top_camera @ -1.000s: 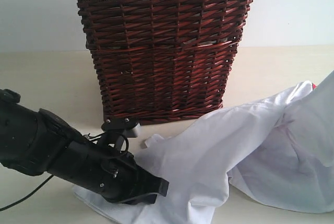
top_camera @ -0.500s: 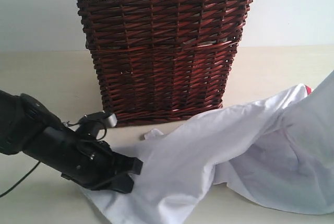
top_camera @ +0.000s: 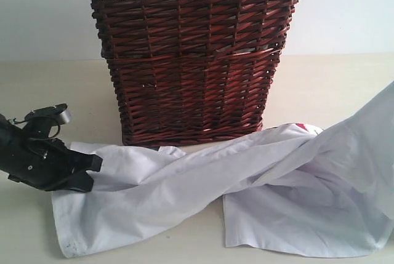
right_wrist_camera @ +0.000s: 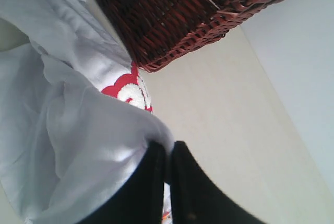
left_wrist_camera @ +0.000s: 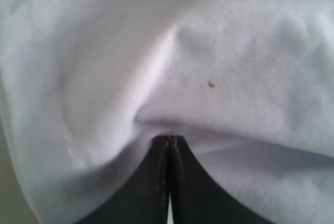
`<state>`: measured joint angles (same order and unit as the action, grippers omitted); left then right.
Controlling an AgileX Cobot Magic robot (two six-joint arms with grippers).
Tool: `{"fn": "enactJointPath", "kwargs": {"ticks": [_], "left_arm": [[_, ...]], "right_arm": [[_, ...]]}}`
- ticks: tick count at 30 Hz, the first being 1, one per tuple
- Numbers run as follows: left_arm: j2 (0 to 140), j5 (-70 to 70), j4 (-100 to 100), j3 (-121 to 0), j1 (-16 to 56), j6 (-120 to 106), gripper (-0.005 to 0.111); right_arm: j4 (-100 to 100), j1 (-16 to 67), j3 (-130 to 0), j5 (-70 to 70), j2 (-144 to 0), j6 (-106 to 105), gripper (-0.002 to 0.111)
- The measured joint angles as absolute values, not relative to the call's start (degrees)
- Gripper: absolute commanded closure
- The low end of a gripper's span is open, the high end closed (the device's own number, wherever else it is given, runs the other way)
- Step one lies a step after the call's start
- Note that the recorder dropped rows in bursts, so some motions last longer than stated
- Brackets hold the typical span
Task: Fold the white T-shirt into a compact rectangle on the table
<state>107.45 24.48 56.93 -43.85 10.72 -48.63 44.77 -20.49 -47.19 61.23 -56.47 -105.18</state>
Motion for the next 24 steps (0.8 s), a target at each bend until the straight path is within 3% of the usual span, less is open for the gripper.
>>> {"fn": "enactJointPath", "kwargs": {"ticks": [7,11,15,18,21,24], "left_arm": [[96.41,22.29,52.77,-43.83,10.05,-52.01,0.107],[84.68,34.22,56.23,-44.52,13.02,-52.27,0.107],[83.31,38.37,62.98,-37.74,25.61,-54.7,0.107],[83.57,30.51,76.74,-36.99,37.46,-65.33,0.107],[84.9,24.55,87.92,-37.34,44.16,-76.61,0.106],[87.0,23.49,95.71,-38.61,48.73,-87.24,0.098]], "right_arm": [[44.77,-20.49,-47.19,61.23,-56.47,-105.18,0.108],[44.77,-20.49,-47.19,61.23,-56.47,-105.18,0.108],[44.79,-20.49,-47.19,61.23,-56.47,-105.18,0.108],[45.15,-20.49,-47.19,61.46,-56.47,-105.18,0.108],[45.24,-20.49,-47.19,61.53,-56.47,-105.18,0.108],[45.24,-20.49,-47.19,61.8,-56.47,-105.04,0.108]]}}
